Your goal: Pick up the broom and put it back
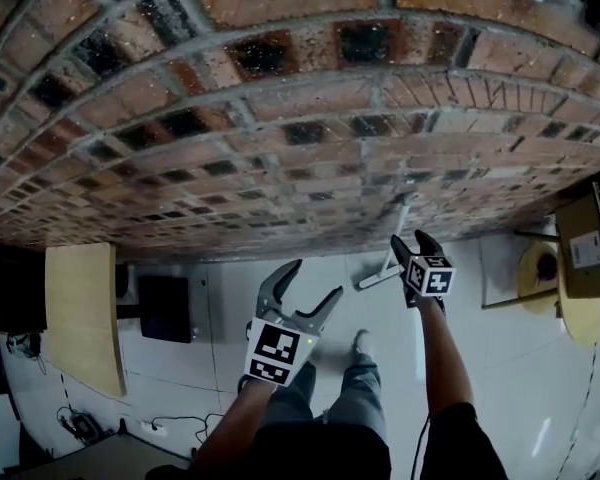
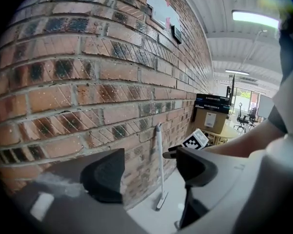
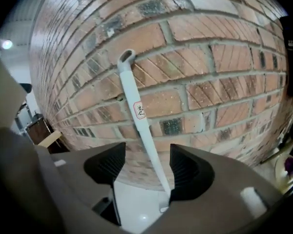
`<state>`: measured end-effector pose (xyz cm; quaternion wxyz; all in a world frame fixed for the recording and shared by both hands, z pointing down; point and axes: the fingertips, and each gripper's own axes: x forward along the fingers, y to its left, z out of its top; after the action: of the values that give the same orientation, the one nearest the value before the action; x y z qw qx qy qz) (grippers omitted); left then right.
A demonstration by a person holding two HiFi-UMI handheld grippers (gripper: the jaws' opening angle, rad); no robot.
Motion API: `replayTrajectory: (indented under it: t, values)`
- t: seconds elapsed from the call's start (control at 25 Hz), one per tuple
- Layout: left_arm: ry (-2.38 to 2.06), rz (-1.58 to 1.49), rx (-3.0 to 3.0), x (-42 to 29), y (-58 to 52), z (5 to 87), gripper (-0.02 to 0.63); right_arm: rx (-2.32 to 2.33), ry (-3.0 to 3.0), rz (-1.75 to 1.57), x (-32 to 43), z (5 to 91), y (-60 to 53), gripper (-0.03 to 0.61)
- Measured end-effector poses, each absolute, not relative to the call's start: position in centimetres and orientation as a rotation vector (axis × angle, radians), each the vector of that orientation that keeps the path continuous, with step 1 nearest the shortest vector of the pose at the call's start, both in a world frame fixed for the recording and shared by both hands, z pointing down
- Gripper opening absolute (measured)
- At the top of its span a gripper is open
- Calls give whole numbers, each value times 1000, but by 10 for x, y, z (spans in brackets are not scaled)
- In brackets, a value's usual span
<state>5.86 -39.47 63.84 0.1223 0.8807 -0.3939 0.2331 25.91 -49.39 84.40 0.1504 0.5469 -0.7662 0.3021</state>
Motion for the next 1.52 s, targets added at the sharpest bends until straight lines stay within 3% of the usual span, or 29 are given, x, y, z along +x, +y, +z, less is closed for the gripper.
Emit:
replayTrajectory:
  t: [0.32,0.36,0.4,0.44,0.8,1.12,1.52]
  values:
    - [-1264,667,2504,24,-392,630,348,1595,-2172,961,238,865,-541,284]
    - [-1276,661,2498,21,-392,629,348,1607,-2164,955,238,863,-545,262]
    - [-1286,653,2493,18,-392,627,348,1614,-2142,934,241,861,-547,161]
    - [-1294,645,2490,17,-392,624,348,1614,-2112,907,244,860,-546,136]
    - [-1332,570,2477,0,-381,609,348,1670,-2002,815,259,833,-464,109]
    - [-1417,414,2502,-23,-378,563,348,1757,-2119,474,238,688,-422,92]
    - [-1666,128,2614,-60,-385,430,339,1948,-2407,48,167,455,-402,94]
